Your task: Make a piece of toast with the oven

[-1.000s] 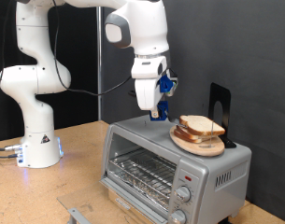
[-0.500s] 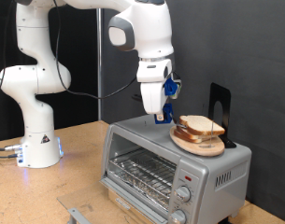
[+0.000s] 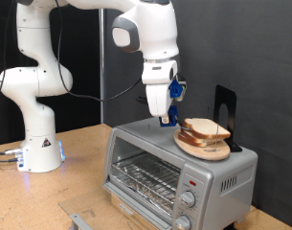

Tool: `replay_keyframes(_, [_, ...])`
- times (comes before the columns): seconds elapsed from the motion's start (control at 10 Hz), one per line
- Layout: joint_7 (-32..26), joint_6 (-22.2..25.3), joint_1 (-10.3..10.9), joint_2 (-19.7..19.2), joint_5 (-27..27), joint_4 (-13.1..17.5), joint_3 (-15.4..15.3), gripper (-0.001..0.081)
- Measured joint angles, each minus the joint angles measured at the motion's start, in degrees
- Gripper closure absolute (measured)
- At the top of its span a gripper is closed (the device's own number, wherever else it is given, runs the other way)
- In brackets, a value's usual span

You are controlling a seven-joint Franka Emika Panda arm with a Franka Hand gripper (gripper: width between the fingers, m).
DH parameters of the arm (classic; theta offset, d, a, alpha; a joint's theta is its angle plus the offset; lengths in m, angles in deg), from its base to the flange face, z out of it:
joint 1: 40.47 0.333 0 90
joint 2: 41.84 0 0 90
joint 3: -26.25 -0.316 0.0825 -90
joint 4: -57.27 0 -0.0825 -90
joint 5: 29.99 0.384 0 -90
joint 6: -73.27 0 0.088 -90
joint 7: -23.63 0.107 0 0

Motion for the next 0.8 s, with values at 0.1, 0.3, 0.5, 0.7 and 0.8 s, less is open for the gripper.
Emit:
replay_keyframes(0.1, [0.03,-1.51,-0.02,0.0,0.54,-0.17,0.08,0.0339])
replay_keyframes(0.3, [-1.52,-2.32,-0.07,0.07,2.99,-0.17,0.25,0.0339])
replay_keyframes(0.5, [-2.69,-2.45,-0.16,0.32,4.55,-0.17,0.41,0.0339])
replay_keyframes(0.7, [-2.85,-2.44,-0.27,0.54,4.82,-0.19,0.44,0.0339])
replay_keyframes(0.8, [-2.85,-2.33,-0.3,0.6,4.82,-0.24,0.5,0.0339])
